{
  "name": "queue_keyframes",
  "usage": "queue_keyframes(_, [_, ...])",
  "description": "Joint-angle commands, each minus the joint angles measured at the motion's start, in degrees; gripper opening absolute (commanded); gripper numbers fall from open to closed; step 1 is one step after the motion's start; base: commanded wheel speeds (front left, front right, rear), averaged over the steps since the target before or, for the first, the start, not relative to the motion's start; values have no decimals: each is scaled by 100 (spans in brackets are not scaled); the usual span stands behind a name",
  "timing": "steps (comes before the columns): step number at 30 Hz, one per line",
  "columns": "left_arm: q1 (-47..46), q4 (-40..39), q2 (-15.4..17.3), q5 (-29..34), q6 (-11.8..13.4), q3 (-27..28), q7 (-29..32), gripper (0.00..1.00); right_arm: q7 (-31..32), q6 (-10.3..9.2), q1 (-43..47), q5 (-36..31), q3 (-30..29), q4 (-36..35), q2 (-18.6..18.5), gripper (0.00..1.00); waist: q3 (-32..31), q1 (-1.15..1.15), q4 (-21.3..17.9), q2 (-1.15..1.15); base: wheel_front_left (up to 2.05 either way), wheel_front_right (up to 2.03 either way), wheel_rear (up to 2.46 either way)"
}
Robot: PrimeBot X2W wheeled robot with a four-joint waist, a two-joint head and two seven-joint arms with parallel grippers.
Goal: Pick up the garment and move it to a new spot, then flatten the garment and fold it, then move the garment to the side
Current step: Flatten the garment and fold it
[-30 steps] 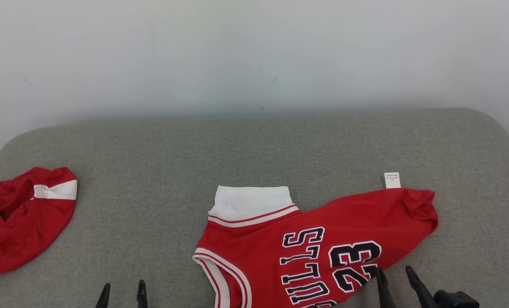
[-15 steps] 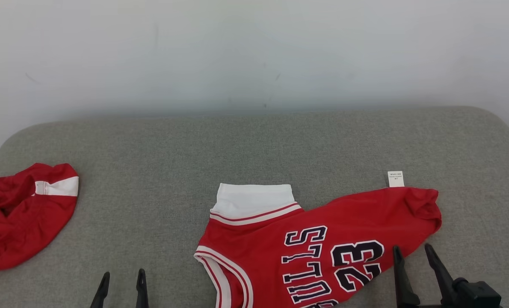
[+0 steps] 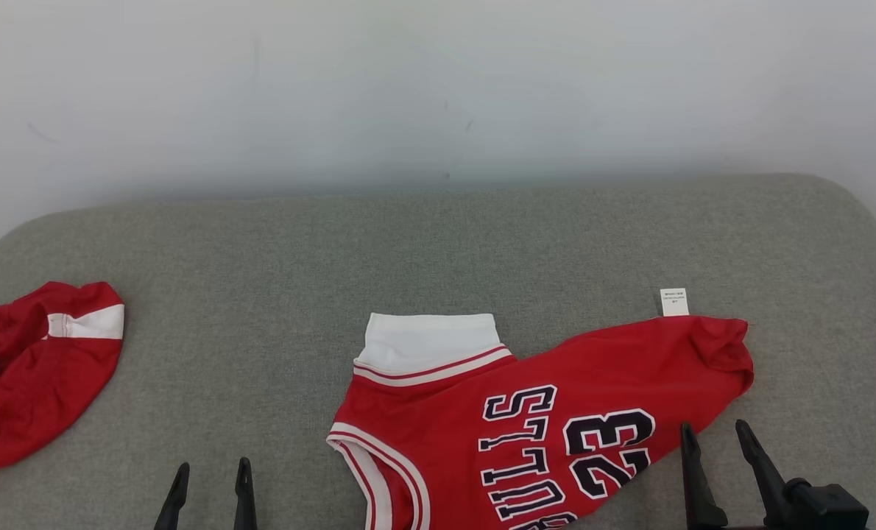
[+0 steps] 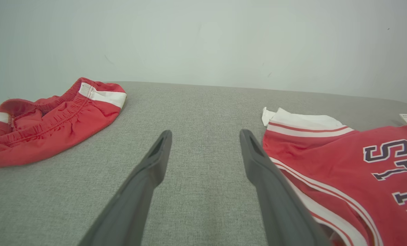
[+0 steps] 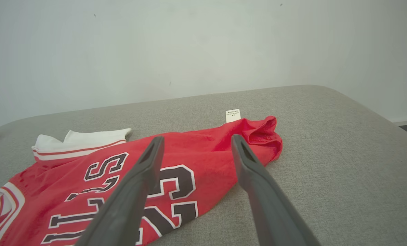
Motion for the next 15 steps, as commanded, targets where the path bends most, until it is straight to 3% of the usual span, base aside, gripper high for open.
queue_keyframes(1, [-49,15,-13,-5,5,19,-20,100,26,-13,36,21,-4,-8,25,100,12,0,-8,0,0,0,0])
queue_keyframes(11, [-281,88,-15,-117,25,-55,-20,100,227,-13,-161,114,-126,-104,-69,100,185,0,-66,0,0,0,0])
queue_keyframes(15, [-800,446,-13,-226,-19,-191,138,100,703,-13,-443,201,-238,-282,-245,100,409,0,-110,0,0,0,0])
